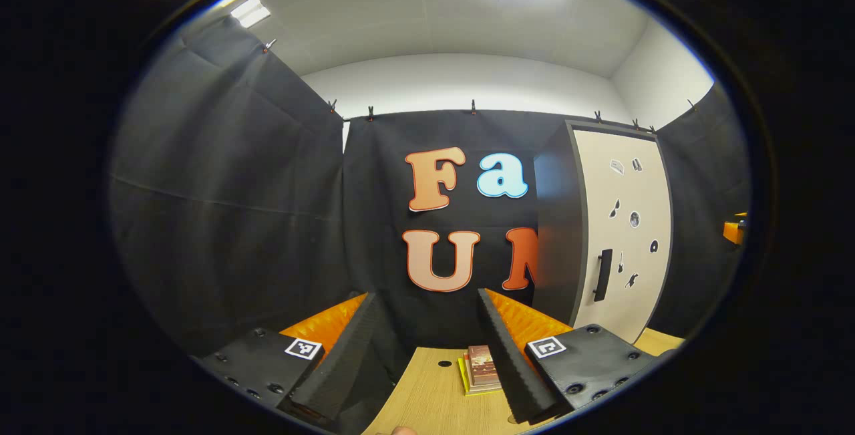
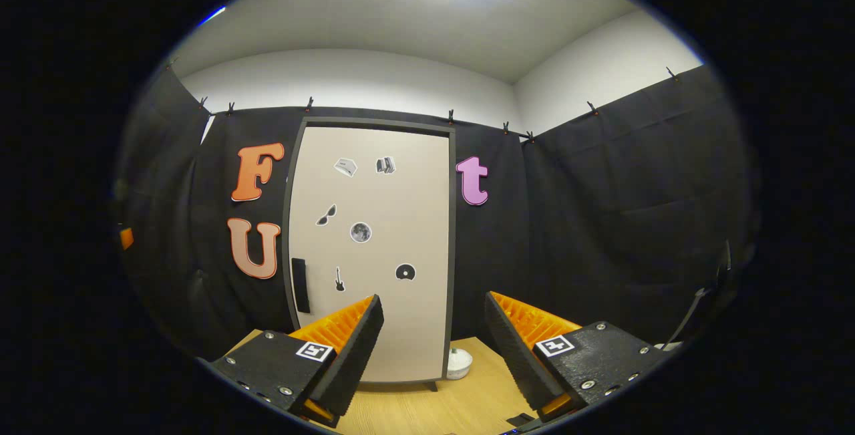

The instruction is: Open the cabinet door with the right hand, grasp the bottle in the cabinet with the left hand and place it on the coaster, then close the cabinet door with the right hand.

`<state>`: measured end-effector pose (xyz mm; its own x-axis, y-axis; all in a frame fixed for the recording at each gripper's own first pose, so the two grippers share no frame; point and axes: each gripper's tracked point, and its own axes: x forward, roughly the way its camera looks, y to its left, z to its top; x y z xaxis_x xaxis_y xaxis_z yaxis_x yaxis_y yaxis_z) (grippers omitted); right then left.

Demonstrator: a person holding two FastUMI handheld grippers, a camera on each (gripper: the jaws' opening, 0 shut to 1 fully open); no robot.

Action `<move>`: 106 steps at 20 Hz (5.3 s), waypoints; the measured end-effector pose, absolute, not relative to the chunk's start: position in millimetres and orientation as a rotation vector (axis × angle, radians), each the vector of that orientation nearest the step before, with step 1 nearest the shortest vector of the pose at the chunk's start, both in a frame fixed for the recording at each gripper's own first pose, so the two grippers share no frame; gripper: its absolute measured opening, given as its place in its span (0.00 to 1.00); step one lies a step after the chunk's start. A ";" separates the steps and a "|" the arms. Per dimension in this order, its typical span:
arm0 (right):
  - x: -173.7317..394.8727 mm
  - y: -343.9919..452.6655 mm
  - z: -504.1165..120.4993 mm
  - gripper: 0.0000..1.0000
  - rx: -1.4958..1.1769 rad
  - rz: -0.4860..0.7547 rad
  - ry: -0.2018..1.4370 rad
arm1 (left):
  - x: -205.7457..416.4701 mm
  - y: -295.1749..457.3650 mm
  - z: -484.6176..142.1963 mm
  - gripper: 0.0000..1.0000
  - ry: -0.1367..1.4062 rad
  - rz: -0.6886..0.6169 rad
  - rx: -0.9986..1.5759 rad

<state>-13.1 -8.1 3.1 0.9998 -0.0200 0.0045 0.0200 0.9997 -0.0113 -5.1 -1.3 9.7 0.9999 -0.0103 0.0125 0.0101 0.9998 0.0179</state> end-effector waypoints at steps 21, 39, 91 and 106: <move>48.0 104.8 -26.9 0.94 -0.008 0.171 0.048 | -21.5 36.6 4.2 0.96 0.004 0.084 0.034; 198.2 252.0 -108.9 0.89 -0.007 0.262 0.162 | -54.0 126.3 -15.2 0.96 0.052 0.278 0.089; 145.4 170.6 -109.1 0.07 0.037 0.215 0.172 | -28.1 13.6 -36.9 0.93 0.060 0.048 0.047; 143.4 121.8 -111.9 0.01 0.044 0.094 0.176 | -3.5 -76.6 -51.1 0.93 0.081 -0.066 0.040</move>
